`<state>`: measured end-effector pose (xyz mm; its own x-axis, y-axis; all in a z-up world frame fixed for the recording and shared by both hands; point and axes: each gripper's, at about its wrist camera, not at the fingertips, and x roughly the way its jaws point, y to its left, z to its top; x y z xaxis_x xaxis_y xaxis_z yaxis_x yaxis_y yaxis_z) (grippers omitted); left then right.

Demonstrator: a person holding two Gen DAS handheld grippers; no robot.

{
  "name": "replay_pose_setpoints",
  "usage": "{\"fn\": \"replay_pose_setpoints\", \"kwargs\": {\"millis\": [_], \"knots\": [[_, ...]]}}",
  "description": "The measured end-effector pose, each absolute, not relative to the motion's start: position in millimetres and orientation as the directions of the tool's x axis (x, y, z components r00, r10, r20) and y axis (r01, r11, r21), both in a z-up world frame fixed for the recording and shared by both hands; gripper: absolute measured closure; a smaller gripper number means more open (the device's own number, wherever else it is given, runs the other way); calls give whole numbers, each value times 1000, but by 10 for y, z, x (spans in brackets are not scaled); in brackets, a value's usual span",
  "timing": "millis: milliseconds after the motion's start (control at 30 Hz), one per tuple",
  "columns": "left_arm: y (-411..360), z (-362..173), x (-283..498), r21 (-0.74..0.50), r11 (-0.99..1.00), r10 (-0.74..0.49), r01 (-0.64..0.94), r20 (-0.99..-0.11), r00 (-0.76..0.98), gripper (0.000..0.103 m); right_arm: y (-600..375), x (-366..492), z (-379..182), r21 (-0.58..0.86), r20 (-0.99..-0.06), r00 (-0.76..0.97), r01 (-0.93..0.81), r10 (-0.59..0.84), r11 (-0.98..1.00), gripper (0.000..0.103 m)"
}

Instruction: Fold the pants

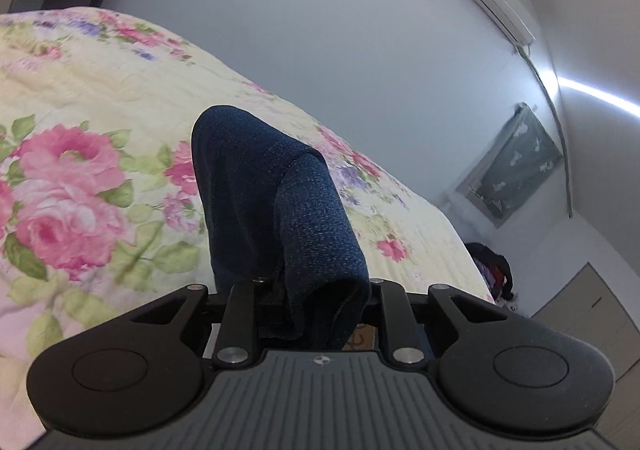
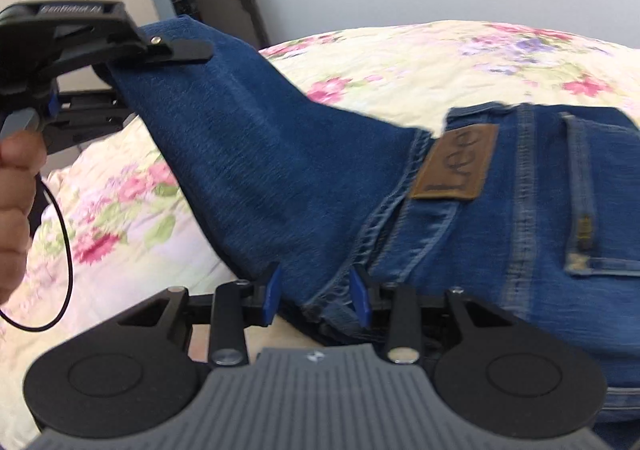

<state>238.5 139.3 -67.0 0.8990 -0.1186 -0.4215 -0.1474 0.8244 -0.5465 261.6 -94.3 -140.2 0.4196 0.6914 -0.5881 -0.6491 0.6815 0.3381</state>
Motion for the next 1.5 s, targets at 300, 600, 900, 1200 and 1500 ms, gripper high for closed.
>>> {"fn": "replay_pose_setpoints", "kwargs": {"millis": [300, 600, 900, 1200, 1500], "knots": [[538, -597, 2657, -394, 918, -140, -53, -446, 884, 79, -1656, 2799, -1200, 258, -638, 593, -438, 492, 861, 58], [-559, -750, 2965, -286, 949, -264, 132, -491, 830, 79, -2600, 2901, -1185, 295, -650, 672, -208, 355, 933, 58], [-1230, -1287, 3060, -81, 959, -252, 271, -682, 687, 19, -3091, 3008, -1384, 323, -690, 676, -32, 259, 946, 59], [-277, -929, 2803, -352, 926, -339, 133, -624, 704, 16, -3119, 3036, -1307, 368, -664, 691, -34, 288, 929, 59], [940, -1228, 2753, -550, 806, -257, -218, -658, 708, 15, -3112, 3023, -1297, 671, -546, 619, -81, 564, 737, 57]]}}
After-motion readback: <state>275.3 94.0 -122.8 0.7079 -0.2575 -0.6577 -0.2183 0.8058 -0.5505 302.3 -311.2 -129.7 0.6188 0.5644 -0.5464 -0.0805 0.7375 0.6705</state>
